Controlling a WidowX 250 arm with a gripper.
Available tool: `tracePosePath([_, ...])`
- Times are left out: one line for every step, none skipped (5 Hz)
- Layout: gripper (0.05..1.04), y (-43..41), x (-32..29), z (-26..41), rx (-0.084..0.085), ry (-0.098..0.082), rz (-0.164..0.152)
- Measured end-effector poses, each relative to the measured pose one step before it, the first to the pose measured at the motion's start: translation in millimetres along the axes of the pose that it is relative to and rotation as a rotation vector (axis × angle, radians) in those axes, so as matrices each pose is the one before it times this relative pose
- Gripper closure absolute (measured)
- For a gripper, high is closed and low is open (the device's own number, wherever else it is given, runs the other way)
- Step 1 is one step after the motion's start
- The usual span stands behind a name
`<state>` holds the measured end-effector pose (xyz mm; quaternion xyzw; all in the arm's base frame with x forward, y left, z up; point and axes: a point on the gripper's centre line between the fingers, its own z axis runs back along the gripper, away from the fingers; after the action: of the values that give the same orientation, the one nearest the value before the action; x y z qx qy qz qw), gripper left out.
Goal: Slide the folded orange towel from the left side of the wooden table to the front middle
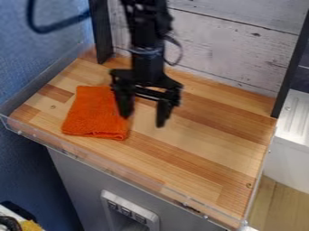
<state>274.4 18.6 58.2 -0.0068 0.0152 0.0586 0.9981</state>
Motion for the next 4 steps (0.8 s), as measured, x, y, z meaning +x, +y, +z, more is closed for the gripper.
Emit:
tracePosePath([0.085, 22.74, 5.55, 1.7, -0.0168, -0.0386, 0.0406])
tracePosePath([0.085, 19.49, 5.22, 4.12, 0.0006, -0.0235, 0.0341])
tracePosePath([0.085, 13.87, 7.84, 6.1, 0.0071, -0.0284, 0.0273])
tracePosePath([0.085, 10.47, 8.37, -1.64, 0.014, 0.0021, 0.0189])
